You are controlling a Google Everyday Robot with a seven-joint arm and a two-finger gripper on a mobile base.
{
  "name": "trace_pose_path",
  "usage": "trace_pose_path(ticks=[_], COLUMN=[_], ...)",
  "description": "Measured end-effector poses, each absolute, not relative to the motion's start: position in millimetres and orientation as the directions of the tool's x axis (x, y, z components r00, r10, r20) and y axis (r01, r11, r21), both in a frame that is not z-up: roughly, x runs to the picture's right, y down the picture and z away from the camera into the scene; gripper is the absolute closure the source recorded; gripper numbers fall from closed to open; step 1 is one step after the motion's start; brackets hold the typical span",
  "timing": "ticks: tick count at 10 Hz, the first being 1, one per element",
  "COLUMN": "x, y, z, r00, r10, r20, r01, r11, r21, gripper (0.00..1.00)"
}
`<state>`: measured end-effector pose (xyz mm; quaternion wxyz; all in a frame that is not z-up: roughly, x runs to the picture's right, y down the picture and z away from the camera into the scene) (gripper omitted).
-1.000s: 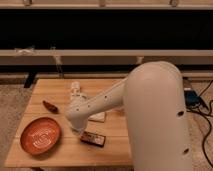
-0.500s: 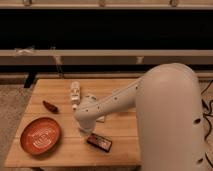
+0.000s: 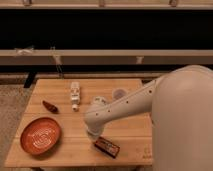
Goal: Push the eraser across the table
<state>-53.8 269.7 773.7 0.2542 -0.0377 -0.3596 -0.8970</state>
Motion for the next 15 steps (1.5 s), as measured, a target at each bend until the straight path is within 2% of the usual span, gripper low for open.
trace_pose_path(ticks=[14, 15], x=[26, 29], y=[301, 298], z=[737, 732], r00=[-0.769, -0.766], r10=[-0.513, -0.526], r20=[0.382, 0.369], r01=[0.633, 0.634], r11=[-0.527, -0.526], r21=[0.567, 0.567], gripper=[1.0, 0.95])
